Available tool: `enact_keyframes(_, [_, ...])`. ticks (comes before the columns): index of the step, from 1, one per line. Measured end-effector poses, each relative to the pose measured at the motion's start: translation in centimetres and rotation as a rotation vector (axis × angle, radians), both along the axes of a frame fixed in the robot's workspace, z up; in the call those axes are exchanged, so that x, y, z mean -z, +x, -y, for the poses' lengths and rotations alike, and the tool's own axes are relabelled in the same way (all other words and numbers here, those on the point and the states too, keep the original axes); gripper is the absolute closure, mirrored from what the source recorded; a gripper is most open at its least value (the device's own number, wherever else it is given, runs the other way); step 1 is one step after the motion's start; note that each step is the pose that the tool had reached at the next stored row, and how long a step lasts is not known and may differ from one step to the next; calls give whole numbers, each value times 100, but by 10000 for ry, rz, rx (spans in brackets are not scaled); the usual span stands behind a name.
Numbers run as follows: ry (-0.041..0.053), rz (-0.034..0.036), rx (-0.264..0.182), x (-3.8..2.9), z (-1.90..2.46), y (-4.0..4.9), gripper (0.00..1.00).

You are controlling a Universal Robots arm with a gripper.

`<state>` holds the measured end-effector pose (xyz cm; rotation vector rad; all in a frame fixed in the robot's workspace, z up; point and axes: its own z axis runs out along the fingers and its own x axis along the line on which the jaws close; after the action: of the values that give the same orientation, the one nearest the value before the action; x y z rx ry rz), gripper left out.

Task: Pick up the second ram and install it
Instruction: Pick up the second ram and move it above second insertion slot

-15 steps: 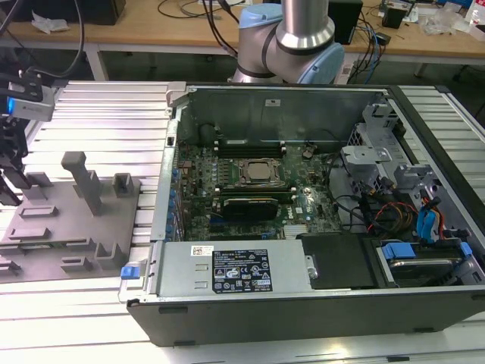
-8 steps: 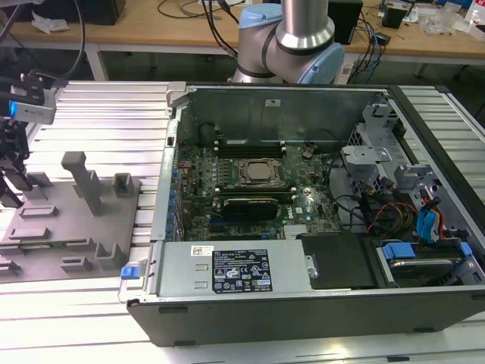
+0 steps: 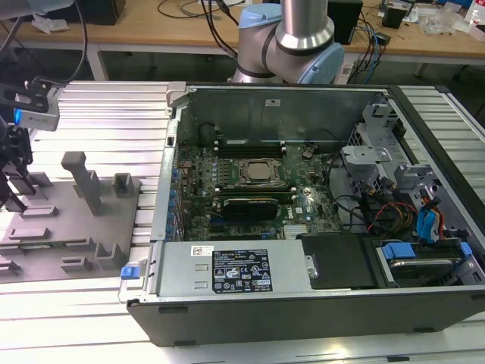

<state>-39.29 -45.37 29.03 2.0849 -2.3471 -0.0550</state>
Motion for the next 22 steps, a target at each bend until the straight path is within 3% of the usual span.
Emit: enact_keyframes(22, [1,1,0,227,0,0,64])
